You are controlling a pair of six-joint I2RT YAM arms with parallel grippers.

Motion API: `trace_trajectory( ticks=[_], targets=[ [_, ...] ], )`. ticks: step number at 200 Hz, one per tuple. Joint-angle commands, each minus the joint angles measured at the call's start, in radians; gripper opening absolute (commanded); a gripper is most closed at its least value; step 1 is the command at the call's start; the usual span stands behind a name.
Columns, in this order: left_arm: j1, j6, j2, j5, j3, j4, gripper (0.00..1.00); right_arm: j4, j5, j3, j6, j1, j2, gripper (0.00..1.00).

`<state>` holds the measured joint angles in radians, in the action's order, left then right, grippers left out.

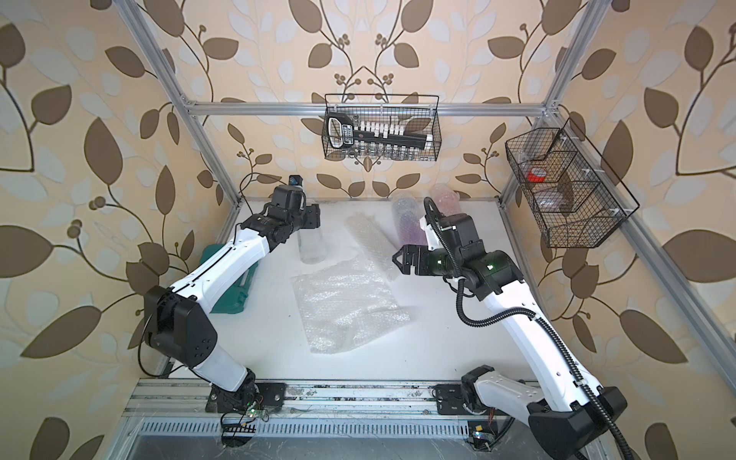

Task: Unwrap the vase from the bubble wrap
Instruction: Place the vase at the center of the board.

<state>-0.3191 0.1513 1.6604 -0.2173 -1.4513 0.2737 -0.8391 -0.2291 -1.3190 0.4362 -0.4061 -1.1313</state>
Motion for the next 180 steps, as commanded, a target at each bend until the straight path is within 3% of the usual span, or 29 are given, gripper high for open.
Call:
trace_trajectory(
  ticks=[1,25,52,86,153,180],
  targets=[
    [0.023,-0.077,0.091,-0.019,-0.052,-0.295,0.0,0.008,0.065,-0.04,-0.04,-0.022,0.025,0.99],
    [0.035,-0.143,0.219,-0.04,-0.142,-0.384,0.0,-0.013,0.076,-0.027,-0.04,-0.031,0.06,0.99],
    [0.039,-0.22,0.374,-0.021,-0.302,-0.358,0.0,-0.005,0.064,-0.031,-0.026,-0.031,0.06,0.99],
    [0.041,-0.227,0.448,0.046,-0.339,-0.377,0.0,0.009,0.065,-0.067,-0.028,-0.035,0.035,0.99],
    [0.048,-0.218,0.451,0.109,-0.253,-0.396,0.0,0.043,0.079,-0.086,-0.032,-0.092,-0.011,0.99],
    [0.047,-0.207,0.407,0.138,-0.168,-0.434,0.15,0.056,0.079,-0.091,-0.03,-0.1,-0.015,0.99]
  ],
)
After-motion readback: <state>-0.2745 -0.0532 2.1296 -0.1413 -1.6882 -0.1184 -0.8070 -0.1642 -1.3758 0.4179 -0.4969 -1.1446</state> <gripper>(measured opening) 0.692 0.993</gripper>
